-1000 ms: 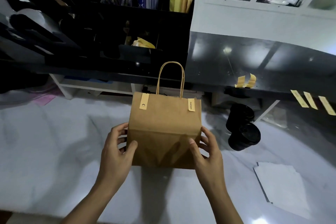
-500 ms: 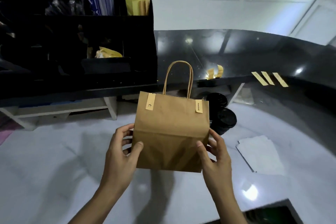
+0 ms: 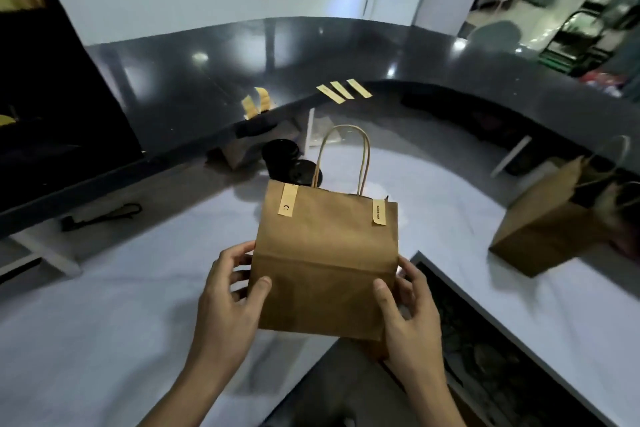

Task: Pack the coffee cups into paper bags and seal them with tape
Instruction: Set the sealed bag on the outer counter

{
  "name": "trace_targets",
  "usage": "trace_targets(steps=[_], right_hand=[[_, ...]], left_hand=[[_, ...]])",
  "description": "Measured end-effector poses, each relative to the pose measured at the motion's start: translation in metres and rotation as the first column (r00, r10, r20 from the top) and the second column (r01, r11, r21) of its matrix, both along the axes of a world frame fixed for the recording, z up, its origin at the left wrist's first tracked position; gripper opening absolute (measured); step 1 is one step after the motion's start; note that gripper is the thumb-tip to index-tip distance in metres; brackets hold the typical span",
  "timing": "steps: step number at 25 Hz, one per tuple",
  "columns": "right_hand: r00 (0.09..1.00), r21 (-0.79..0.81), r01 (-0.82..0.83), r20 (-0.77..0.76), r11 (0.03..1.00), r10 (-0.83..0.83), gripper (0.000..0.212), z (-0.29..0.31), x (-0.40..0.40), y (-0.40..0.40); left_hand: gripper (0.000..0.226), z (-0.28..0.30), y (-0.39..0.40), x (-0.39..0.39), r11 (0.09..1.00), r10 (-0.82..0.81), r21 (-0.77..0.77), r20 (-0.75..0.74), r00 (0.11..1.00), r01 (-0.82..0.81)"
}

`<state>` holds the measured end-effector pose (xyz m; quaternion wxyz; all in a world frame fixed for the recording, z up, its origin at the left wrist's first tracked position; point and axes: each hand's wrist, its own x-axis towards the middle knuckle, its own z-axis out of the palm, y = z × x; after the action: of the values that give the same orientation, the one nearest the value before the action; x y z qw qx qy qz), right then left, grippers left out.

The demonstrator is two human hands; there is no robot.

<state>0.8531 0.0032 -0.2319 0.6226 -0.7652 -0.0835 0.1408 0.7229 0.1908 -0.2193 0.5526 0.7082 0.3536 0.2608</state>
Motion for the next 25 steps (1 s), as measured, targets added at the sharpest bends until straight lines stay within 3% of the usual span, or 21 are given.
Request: trace_targets(steps=[6, 15, 25], right_hand=[[0.971, 0.03, 0.239, 0.004, 0.971, -0.239, 0.047, 0.007, 0.007, -0.075], [0.91, 0.079, 0.41, 0.034, 0.909, -0.413, 0.041, 0.021, 0.019, -0.237], [0.75, 0.059, 0.66, 0.016, 0.749, -0.661, 0.042, 0.02, 0.016, -0.436]], left_hand=[[0.043, 0.019, -0.058, 0.047, 0.981, -0.186, 0.052, 0.032, 0.982, 0.185], [0.043, 0.031, -0.209, 0.105, 0.926, -0.375, 0.07, 0.071, 0.924, 0.371], [0.044, 0.027, -0.395, 0.165, 0.754, -0.657, 0.024, 0.057, 0.752, 0.657]])
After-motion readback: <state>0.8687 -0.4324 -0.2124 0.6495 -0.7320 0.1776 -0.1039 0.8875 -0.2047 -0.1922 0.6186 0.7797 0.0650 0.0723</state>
